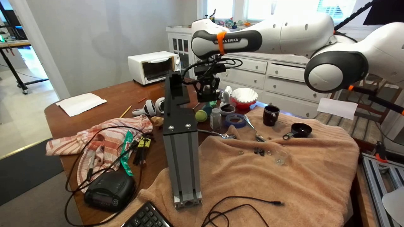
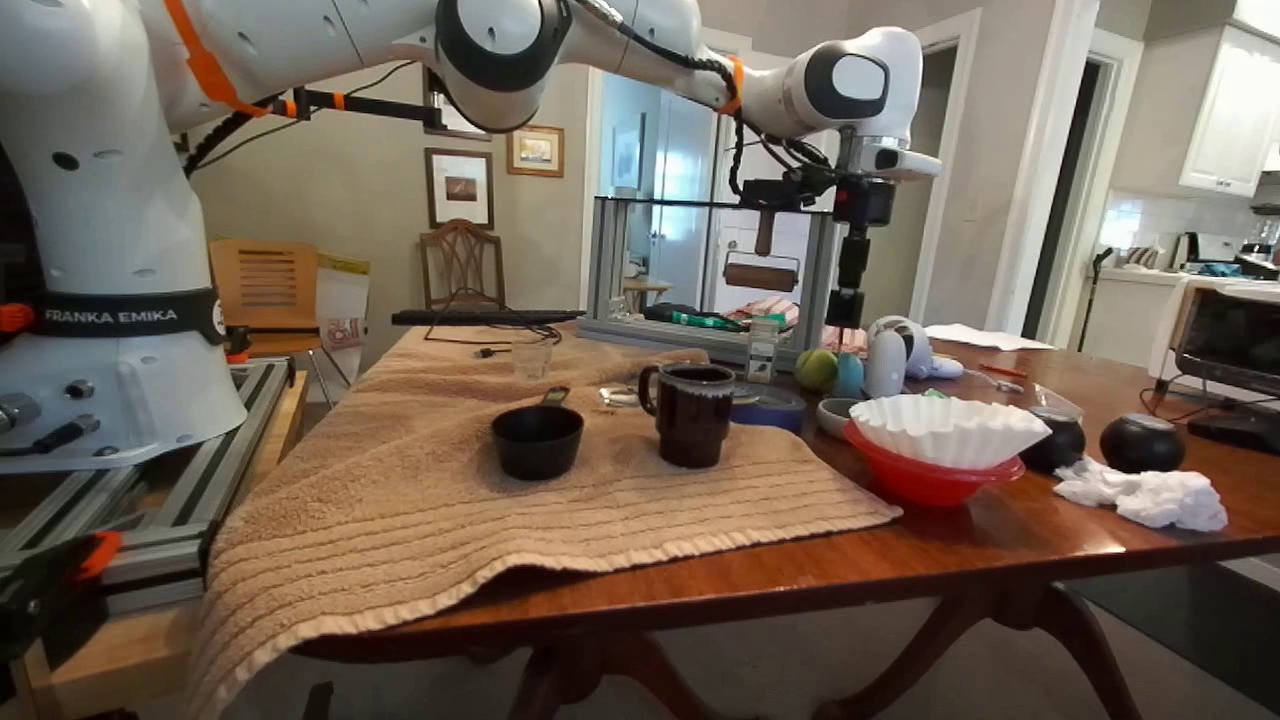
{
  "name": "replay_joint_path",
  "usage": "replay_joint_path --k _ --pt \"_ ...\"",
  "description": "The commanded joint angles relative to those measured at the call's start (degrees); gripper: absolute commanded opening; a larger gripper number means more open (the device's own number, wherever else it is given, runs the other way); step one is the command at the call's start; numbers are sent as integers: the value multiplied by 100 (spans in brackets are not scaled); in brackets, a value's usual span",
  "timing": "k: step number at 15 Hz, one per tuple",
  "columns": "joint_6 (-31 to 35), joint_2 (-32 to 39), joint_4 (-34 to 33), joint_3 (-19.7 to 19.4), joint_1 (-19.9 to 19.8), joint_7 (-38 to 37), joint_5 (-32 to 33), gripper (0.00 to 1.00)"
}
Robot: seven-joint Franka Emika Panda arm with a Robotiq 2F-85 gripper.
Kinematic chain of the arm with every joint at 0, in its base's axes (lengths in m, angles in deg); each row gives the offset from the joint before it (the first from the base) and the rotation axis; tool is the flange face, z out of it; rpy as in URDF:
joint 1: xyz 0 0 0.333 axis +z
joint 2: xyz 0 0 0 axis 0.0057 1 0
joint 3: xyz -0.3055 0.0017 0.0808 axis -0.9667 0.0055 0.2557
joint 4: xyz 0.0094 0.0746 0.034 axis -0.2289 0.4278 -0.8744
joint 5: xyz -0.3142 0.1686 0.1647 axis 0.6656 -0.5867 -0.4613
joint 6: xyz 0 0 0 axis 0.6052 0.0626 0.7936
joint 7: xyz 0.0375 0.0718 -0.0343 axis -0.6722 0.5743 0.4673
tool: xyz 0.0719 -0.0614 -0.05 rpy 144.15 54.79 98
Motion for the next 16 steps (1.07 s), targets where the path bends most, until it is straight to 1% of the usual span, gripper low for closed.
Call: replay_joint_path --k 1,3,4,5,7,8,13,16 --pt "-326 38 -23 96 -63 -914 -321 22" --pt "-460 16 -20 93 -102 -1369 -432 22" --pt "-222 -26 0 11 -42 -930 -231 22" --pt "-234 -32 0 6 -46 -969 -233 47" --pt "-234 -32 2 2 -47 -950 -233 47" --pt "-322 -63 11 -17 -28 -975 -209 22" --pt "-787 -160 80 -52 -46 -2310 -370 22" --pt "-1066 -193 109 42 -127 -3028 -537 22"
